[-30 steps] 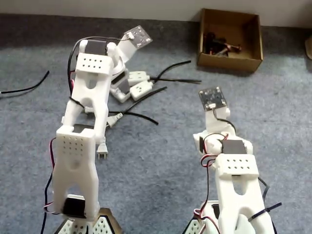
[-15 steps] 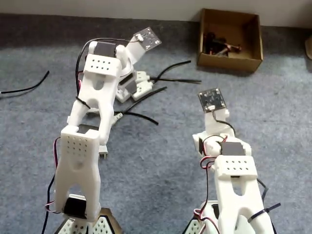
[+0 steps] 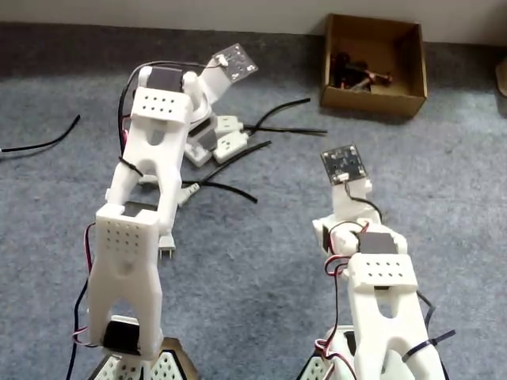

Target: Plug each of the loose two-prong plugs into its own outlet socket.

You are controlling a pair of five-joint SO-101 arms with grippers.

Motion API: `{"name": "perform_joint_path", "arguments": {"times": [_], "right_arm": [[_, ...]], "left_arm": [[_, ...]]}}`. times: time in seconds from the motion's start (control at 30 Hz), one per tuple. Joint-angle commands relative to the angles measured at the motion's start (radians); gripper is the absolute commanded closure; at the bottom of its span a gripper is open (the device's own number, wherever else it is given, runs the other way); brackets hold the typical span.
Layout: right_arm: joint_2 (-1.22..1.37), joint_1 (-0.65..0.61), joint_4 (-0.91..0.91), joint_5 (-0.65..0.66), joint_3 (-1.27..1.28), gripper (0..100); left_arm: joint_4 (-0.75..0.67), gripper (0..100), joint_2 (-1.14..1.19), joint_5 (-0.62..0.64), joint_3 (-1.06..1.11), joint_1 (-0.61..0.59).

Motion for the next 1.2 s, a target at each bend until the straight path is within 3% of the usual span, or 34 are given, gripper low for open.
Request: {"name": "perform_joint_path", "arguments": {"times": [0.0,0.23,0.43,0.7,1.03,1.17], "right_arm": [[-0.028,0.007,-0.024,0.005,-0.01,88.9],[-0.035,0.007,-0.027,0.009,-0.008,88.9],[-0.036,0.01,-0.027,0.011,-0.008,88.9],[-0.036,0.01,-0.027,0.011,-0.007,88.9],[-0.033,0.012,-0.027,0.011,-0.007,88.9],[-0.028,0.01,-0.027,0.009,-0.007,88.9]], "left_arm": [[-0.005,76,-0.019,-0.072,-0.005,-0.021],[-0.005,76,-0.018,-0.236,-0.005,-0.019],[-0.005,77,-0.016,-0.27,-0.004,-0.013],[-0.012,77,-0.018,-0.129,-0.005,0.008],[-0.003,77,-0.019,-0.118,0.027,-0.002],[-0.014,76,-0.019,0.012,0.025,-0.038]]}}
